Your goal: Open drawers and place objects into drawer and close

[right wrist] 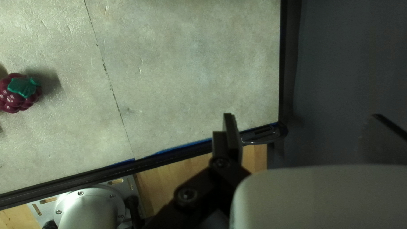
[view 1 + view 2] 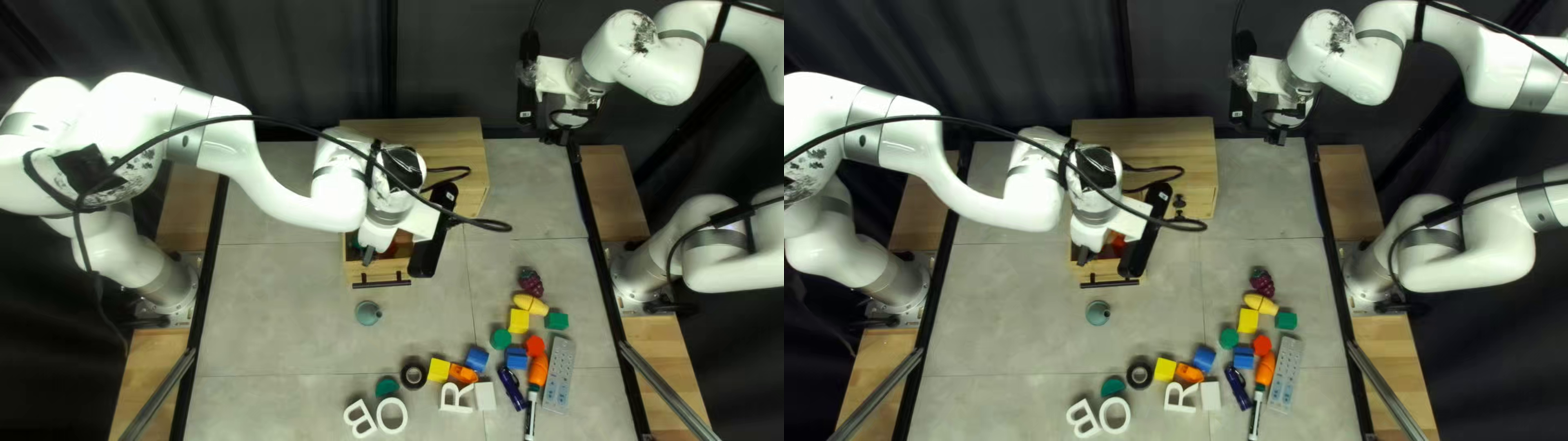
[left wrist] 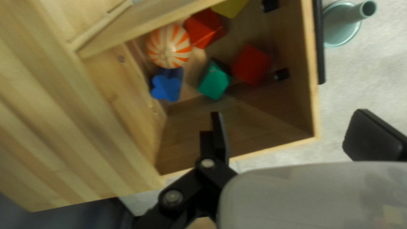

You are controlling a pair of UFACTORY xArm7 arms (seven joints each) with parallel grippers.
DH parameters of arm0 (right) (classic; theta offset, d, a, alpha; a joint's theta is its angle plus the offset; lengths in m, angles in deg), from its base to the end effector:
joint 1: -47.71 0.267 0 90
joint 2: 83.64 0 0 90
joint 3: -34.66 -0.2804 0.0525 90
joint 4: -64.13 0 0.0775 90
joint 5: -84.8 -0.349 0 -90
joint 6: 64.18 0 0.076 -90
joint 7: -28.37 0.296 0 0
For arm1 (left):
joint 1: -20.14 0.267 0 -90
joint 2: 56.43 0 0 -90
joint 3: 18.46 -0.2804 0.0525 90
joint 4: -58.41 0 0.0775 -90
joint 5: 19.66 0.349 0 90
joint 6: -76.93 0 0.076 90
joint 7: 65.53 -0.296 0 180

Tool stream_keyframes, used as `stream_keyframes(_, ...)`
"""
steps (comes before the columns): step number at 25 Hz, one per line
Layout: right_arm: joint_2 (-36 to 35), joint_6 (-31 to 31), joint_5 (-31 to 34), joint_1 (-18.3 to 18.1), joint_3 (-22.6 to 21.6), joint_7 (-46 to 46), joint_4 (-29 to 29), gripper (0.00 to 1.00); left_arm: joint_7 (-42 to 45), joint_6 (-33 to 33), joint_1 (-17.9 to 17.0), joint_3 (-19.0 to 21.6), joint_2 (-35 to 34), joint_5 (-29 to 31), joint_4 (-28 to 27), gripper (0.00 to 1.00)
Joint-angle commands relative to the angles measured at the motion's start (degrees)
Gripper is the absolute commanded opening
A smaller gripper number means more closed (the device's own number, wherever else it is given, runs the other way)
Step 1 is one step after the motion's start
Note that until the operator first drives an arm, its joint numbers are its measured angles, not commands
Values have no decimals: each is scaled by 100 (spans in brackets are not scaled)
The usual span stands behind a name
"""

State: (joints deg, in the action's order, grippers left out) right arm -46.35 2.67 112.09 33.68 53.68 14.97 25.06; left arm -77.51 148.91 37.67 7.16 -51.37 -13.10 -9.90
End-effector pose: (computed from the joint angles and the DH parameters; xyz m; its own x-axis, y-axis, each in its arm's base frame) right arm 0.2611 -0.2685 0.2304 0.9898 -0.1261 0.0667 -0.1399 -0.9493 0.2814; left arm 0.4546 -0.0385 0.1541 0.9131 -0.3776 -0.1539 -0.3868 -0.9216 -0.0333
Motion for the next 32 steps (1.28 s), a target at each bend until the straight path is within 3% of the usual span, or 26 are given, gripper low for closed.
stream_keyframes(1,0,0,0,0,0,0,0,100,298,119,-544,469,71,225,117,100)
stream_keyframes(5,0,0,0,0,0,0,0,100,293,374,-1146,825,626,887,-131,100)
stream_keyframes(14,0,0,0,0,0,0,0,100,42,386,-1734,758,1812,2070,-744,100)
stream_keyframes(23,0,0,0,0,0,0,0,100,-475,115,-1898,638,2311,2952,-664,100)
stream_keyframes(32,0,0,0,0,0,0,0,100,-1527,122,-1665,637,2414,3146,-554,100)
